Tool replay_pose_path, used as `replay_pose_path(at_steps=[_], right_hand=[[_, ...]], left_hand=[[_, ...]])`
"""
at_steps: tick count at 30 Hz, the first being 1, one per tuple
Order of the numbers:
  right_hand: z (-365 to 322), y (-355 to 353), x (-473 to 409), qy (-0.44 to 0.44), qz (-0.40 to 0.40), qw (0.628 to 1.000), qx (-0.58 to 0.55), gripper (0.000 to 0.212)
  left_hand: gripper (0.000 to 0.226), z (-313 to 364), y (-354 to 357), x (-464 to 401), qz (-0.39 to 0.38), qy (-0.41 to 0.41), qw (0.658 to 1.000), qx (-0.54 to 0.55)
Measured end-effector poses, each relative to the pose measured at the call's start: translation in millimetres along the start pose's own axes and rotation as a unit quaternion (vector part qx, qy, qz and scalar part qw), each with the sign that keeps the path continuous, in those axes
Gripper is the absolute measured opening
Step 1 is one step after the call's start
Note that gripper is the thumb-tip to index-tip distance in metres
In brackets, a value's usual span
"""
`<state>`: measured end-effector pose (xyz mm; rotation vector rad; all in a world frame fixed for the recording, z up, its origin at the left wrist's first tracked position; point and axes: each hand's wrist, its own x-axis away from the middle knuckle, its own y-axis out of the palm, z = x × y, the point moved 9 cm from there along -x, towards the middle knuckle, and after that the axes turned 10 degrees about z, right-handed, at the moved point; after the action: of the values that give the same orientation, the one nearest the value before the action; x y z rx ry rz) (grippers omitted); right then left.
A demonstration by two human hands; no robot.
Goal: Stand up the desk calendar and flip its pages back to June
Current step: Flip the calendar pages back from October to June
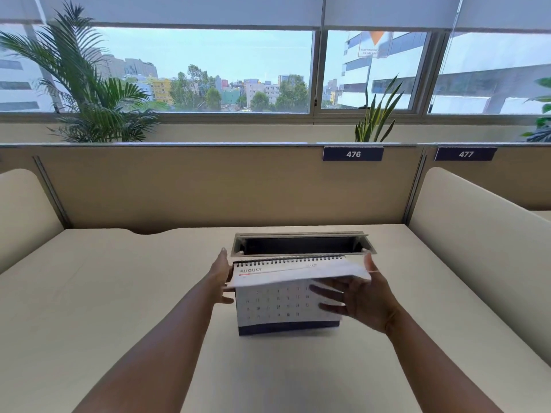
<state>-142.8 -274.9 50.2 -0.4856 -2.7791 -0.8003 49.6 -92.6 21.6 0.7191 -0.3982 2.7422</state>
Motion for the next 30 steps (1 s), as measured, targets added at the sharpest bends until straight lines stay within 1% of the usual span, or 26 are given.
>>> replay_pose_path(at_steps=[2, 4, 5, 7, 11, 13, 15, 16, 17, 19, 20, 21, 23, 24, 25, 27, 28, 29, 30], right_hand=[[-9.9, 15.4, -1.8, -0.018, -0.046, 0.998, -0.026, 0.099], [-18.8, 24.6, -5.6, -0.036, -0.059, 0.997, -0.034, 0.1], [-22.0, 27.1, -7.8, -0.044, -0.056, 0.997, -0.028, 0.099], [-26.9, 31.0, -12.0, -0.053, -0.047, 0.997, -0.011, 0.096], [-33.4, 37.0, -17.4, -0.07, -0.025, 0.997, 0.024, 0.086], [-38.1, 38.8, -18.7, -0.093, -0.006, 0.994, 0.052, 0.08], [-43.7, 40.1, -19.1, -0.123, 0.018, 0.989, 0.078, 0.082], [-46.1, 39.9, -20.0, -0.14, 0.034, 0.985, 0.098, 0.08], [-48.3, 39.5, -21.2, -0.161, 0.051, 0.978, 0.121, 0.069], [-52.8, 39.1, -20.2, -0.21, 0.09, 0.958, 0.175, 0.032], [-56.0, 38.5, -18.7, -0.242, 0.116, 0.939, 0.214, 0.019], [-59.8, 36.0, -16.5, -0.277, 0.154, 0.911, 0.264, 0.014], [-67.1, 25.5, -11.2, -0.332, 0.256, 0.837, 0.352, 0.012], [-68.6, 19.0, -8.5, -0.346, 0.304, 0.807, 0.369, 0.011], [-68.7, 11.0, -5.7, -0.354, 0.35, 0.786, 0.368, 0.011], [-65.3, -8.8, 1.0, -0.353, 0.437, 0.757, 0.333, 0.009], [-61.4, -19.2, 3.4, -0.341, 0.474, 0.749, 0.312, 0.008], [-56.1, -29.4, 3.9, -0.317, 0.502, 0.748, 0.297, 0.007], [-48.8, -39.8, 1.3, -0.277, 0.519, 0.754, 0.291, 0.008]], left_hand=[[0.067, -0.9, -0.9, 0.3, -0.002, 0.005, 1.0, 0.005], [0.064, 1.7, 1.4, 0.5, -0.011, 0.029, 1.0, 0.0], [0.068, 1.6, 1.9, 0.2, -0.013, 0.031, 0.999, -0.002], [0.077, -0.7, 1.2, -0.7, -0.014, 0.018, 1.0, 0.002], [0.082, -2.8, 2.2, -3.0, -0.023, 0.004, 1.0, 0.003], [0.082, -2.4, 3.2, -4.2, -0.019, 0.005, 1.0, 0.009], [0.085, -2.5, 4.2, -5.2, -0.017, 0.005, 1.0, 0.011], [0.085, -2.6, 4.4, -5.5, -0.017, 0.006, 1.0, 0.011], [0.084, -2.7, 4.2, -6.5, -0.018, 0.009, 1.0, 0.01], [0.084, -0.8, 4.3, -6.8, -0.021, 0.019, 1.0, 0.006], [0.084, 0.5, 4.0, -6.9, -0.022, 0.026, 0.999, 0.002], [0.081, 1.9, 4.2, -6.0, -0.024, 0.033, 0.999, -0.003], [0.07, 4.0, 5.5, -1.9, -0.034, 0.046, 0.998, -0.018], [0.063, 4.1, 6.2, 0.3, -0.038, 0.051, 0.998, -0.026], [0.055, 4.0, 6.5, 2.2, -0.038, 0.055, 0.997, -0.035], [0.044, 4.5, 5.9, 4.4, -0.026, 0.062, 0.997, -0.04], [0.042, 5.2, 5.3, 5.4, -0.018, 0.063, 0.997, -0.039], [0.041, 6.2, 4.5, 6.2, -0.008, 0.063, 0.997, -0.036], [0.041, 6.8, 4.0, 6.5, 0.002, 0.061, 0.998, -0.033]])
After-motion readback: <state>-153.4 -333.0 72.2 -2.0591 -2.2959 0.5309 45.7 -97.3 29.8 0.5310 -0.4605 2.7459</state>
